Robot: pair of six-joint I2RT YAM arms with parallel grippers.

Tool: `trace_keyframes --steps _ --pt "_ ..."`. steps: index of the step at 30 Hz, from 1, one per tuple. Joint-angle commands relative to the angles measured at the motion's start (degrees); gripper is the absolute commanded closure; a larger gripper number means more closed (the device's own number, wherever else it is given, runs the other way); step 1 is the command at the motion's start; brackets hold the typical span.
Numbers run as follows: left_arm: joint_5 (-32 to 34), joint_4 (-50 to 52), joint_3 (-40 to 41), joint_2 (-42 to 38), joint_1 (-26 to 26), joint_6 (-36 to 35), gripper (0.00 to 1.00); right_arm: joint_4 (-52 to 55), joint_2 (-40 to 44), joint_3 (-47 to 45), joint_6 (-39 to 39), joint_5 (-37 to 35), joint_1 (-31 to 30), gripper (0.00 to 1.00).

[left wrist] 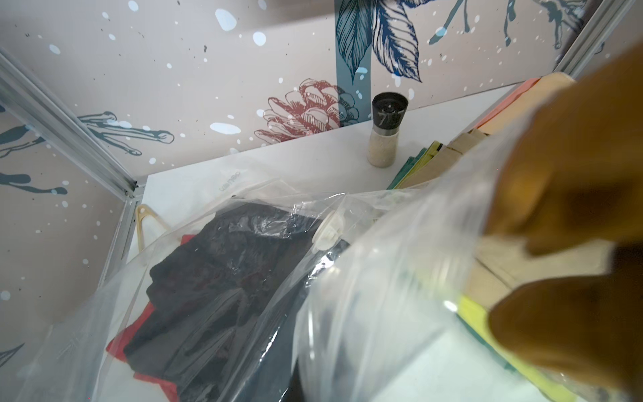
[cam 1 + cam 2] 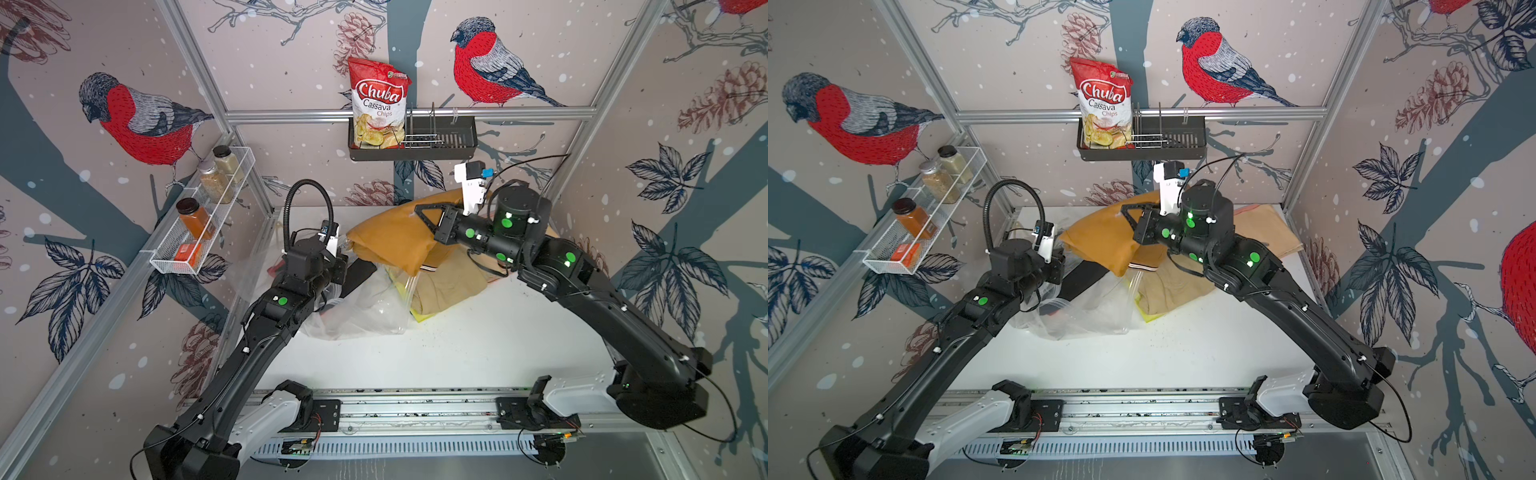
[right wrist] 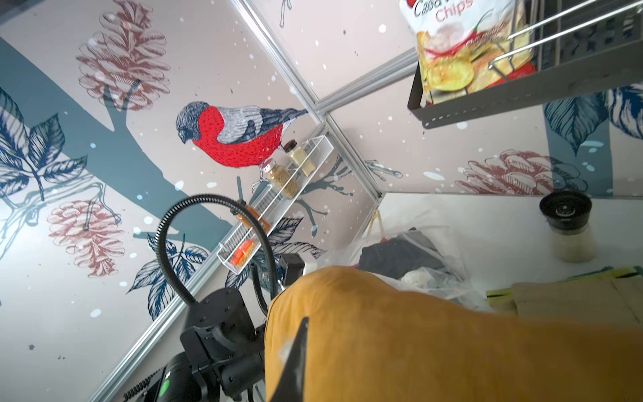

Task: Take the trousers out of the vacuum bag
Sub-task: Take out the trousers from the vacuum bag, then place the trousers at the center of the board.

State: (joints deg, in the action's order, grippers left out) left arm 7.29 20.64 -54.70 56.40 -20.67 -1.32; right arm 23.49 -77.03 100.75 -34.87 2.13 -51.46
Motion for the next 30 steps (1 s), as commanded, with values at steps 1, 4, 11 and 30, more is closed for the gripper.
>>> trace_keyframes --steps 1,4,11,30 --pt "1.0 1.7 0.6 -0.4 0.3 0.3 1.0 -9.9 0.0 2.4 -0.2 2.0 1.2 1.0" --pt "0.6 1.9 1.1 -0.9 0.5 0.3 1.0 -10.5 -1.2 4.4 -0.8 3.7 3.4 1.0" --pt "-1.5 2.8 3.6 -5.1 0.4 -1.0 1.0 -12.0 -5.3 8.7 -2.0 7.7 9.2 1.0" --pt "2.0 8.4 0.2 -8.6 0.5 -2.0 1.0 -26.2 -14.3 9.7 -11.1 20.2 24.9 1.0"
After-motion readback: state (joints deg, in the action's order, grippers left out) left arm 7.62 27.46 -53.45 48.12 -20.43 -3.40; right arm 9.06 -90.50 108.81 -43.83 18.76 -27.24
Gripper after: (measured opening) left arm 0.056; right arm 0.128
